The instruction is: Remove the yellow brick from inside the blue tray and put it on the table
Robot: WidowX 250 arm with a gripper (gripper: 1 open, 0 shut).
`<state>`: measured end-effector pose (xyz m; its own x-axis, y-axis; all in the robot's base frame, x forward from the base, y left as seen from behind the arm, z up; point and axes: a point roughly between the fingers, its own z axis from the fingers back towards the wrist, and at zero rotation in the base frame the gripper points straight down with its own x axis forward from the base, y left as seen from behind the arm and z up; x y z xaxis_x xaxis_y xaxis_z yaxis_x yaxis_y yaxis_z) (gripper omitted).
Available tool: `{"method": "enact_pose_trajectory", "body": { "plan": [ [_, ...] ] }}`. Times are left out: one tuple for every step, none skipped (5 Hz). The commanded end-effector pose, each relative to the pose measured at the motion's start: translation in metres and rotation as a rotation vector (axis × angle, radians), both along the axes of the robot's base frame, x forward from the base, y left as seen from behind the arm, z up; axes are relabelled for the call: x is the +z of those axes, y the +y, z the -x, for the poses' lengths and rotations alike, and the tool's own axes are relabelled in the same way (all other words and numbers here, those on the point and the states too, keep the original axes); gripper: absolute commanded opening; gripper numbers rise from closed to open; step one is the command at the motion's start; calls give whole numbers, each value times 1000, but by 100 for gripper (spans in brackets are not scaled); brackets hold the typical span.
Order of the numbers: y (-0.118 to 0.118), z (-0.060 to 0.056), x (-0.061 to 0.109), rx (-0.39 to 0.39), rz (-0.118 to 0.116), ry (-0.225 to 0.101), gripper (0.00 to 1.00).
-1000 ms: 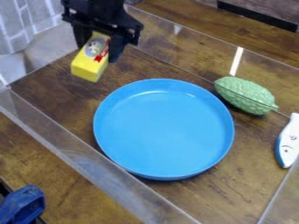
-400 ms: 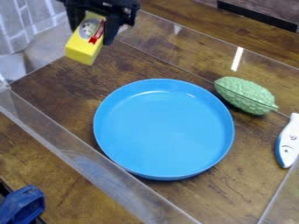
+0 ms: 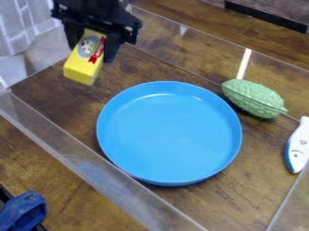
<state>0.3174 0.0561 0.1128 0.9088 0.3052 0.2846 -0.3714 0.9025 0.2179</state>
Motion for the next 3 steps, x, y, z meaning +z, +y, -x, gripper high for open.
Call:
{"method": "enact_pose_trajectory", "body": {
  "plan": [
    [-5, 0, 14, -35, -14, -89, 0],
    [10, 0, 4, -69, -21, -101, 0],
    [27, -2, -6, -91, -27, -109, 0]
  ]
}}
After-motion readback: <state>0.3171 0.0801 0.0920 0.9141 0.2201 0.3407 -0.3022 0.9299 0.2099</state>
